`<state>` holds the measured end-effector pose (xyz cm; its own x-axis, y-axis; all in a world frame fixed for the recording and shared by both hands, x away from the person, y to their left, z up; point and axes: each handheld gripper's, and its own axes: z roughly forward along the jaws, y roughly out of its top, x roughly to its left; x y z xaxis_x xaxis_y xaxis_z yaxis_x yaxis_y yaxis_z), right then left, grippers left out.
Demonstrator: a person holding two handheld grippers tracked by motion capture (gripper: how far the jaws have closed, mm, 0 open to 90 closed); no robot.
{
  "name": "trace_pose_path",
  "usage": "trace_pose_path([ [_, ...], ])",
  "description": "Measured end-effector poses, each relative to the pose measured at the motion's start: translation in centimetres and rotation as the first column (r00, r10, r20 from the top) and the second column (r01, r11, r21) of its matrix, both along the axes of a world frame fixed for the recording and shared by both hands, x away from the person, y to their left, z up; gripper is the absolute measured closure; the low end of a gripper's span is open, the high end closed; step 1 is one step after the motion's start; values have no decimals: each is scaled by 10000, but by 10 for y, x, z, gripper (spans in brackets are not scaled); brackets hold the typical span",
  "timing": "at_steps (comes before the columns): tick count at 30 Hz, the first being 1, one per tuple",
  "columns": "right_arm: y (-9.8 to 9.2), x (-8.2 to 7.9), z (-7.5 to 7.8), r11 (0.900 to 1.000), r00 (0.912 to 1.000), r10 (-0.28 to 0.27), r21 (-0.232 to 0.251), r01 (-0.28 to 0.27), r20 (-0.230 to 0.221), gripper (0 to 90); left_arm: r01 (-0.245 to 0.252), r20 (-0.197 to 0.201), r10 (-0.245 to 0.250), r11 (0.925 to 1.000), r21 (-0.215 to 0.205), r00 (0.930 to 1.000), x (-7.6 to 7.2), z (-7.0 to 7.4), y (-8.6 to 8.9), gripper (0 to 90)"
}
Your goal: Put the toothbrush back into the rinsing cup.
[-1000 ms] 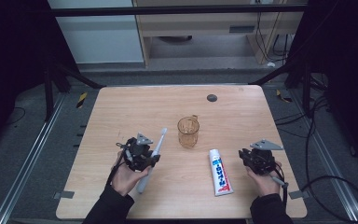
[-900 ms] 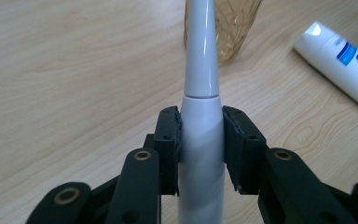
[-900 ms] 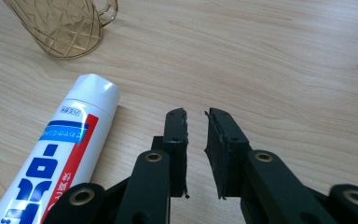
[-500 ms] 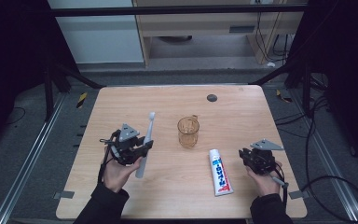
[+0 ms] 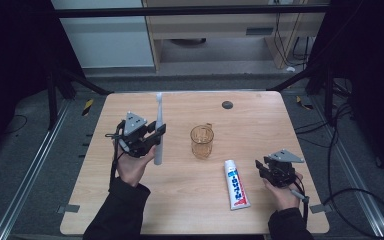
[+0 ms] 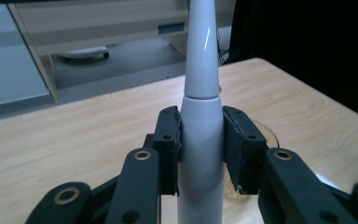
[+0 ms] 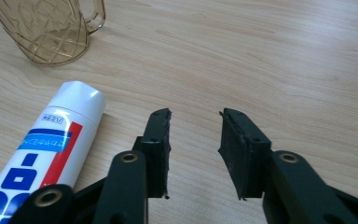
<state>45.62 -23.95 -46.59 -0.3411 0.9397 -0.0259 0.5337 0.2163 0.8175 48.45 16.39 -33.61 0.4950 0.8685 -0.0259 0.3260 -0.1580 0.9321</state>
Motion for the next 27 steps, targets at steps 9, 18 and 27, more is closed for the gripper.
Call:
trace_pose_path([
  [9,-1,3,-4,9997,9995,-196,-137,200,249,457,-138,707,190,9972,-738,9973,24,9,-18,674],
  [18,0,4,-7,9997,9991,-166,-149,172,394,392,-471,1387,621,9930,-1085,9884,45,22,-35,674],
  [27,0,5,-8,9996,9984,-217,-165,226,528,353,-534,1733,756,9902,-1292,9820,62,27,-56,674],
])
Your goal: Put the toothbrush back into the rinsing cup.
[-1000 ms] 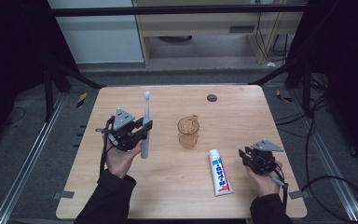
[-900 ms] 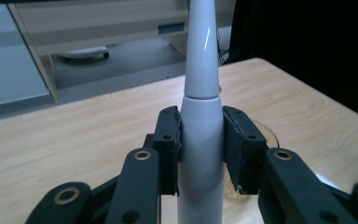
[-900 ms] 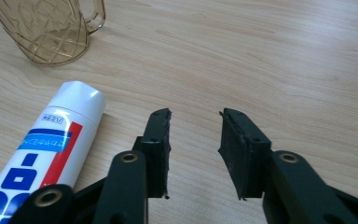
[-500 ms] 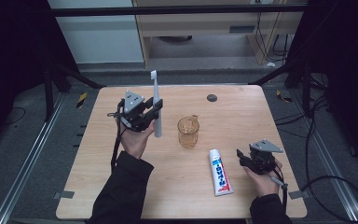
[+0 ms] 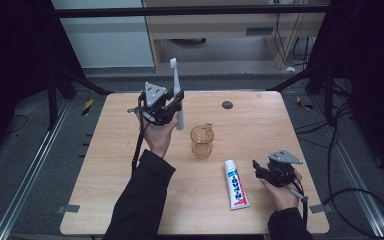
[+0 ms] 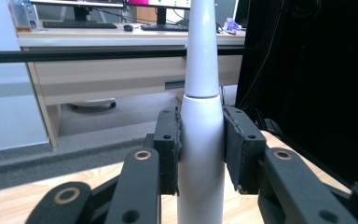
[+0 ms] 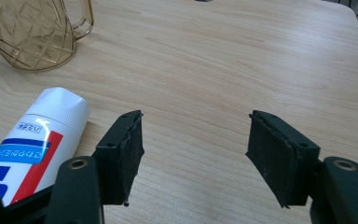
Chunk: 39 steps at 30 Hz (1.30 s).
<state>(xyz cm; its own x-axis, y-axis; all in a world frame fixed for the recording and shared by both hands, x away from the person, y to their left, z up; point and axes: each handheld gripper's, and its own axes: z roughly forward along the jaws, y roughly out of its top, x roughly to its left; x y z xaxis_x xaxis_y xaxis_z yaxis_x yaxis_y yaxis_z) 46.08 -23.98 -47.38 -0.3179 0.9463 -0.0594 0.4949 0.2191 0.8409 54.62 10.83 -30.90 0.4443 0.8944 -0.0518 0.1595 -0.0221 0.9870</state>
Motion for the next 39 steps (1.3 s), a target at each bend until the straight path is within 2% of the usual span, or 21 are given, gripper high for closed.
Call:
trace_pose_path([
  [9,0,1,-1,10000,10000,5,-43,-5,57,339,56,294,-49,9997,-246,9996,13,3,-24,674],
  [19,-1,0,-1,9998,9999,8,-192,-6,109,333,338,207,-334,9993,-182,9992,15,-12,-42,674],
  [39,0,0,-2,9996,9999,4,-265,-1,119,332,667,-49,-668,9978,-38,9978,4,-44,-45,674],
])
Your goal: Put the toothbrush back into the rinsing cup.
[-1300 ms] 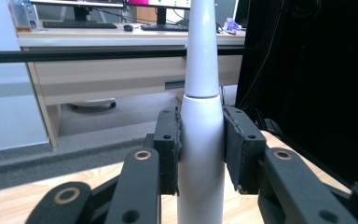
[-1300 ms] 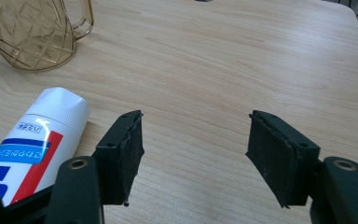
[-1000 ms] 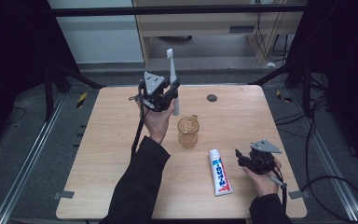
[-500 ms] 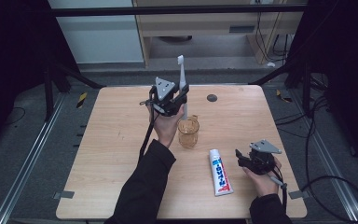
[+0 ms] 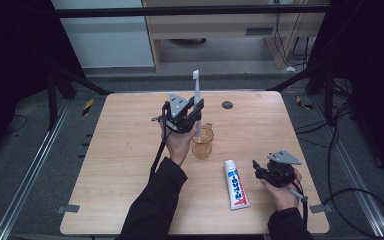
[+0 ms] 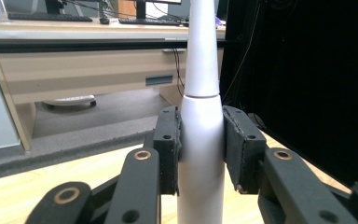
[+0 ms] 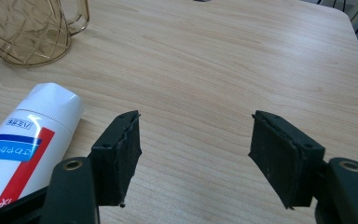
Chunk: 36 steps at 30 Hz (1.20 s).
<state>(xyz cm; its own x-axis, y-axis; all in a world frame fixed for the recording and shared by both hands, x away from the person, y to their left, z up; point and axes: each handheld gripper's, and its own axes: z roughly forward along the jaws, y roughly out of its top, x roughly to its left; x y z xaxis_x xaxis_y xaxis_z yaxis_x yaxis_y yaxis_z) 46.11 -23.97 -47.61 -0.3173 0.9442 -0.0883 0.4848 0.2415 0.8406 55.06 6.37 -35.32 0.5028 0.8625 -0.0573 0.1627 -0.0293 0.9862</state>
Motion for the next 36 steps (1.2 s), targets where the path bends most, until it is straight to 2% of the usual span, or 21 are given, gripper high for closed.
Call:
trace_pose_path([
  [18,0,0,-1,9999,10000,4,-100,-3,6,332,26,-217,-22,9998,185,9998,-4,-30,2,674],
  [36,1,0,-1,9999,10000,5,-135,-5,-8,332,295,-457,-277,9988,384,9986,-12,-56,8,673],
])
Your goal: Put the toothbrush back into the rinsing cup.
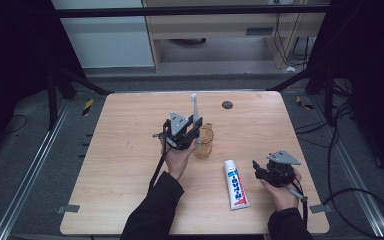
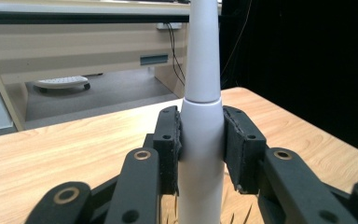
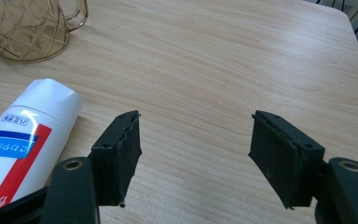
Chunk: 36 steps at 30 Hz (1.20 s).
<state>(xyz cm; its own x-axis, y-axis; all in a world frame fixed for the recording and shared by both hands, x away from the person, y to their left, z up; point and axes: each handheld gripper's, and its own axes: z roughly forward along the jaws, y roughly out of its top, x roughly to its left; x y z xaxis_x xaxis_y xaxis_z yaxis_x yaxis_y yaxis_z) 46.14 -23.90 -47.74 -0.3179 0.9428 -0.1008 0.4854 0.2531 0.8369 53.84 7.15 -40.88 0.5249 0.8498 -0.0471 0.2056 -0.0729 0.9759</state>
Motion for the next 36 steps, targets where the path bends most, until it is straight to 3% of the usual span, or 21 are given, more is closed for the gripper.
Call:
trace_pose_path([
  [9,0,0,0,10000,10000,4,-48,-4,-16,332,150,-257,-146,9998,162,9996,-1,-16,2,673],
  [23,0,0,0,10000,10000,-6,-26,6,-26,332,387,-531,-357,9977,554,9979,-2,-27,2,671],
  [28,0,0,-1,10000,10000,-1,-33,1,-49,332,408,-415,-382,9970,655,9984,-3,-27,1,668],
  [36,0,1,0,10000,10000,23,-45,-23,-34,329,482,-494,-457,9975,510,9977,-4,-27,4,585],
])
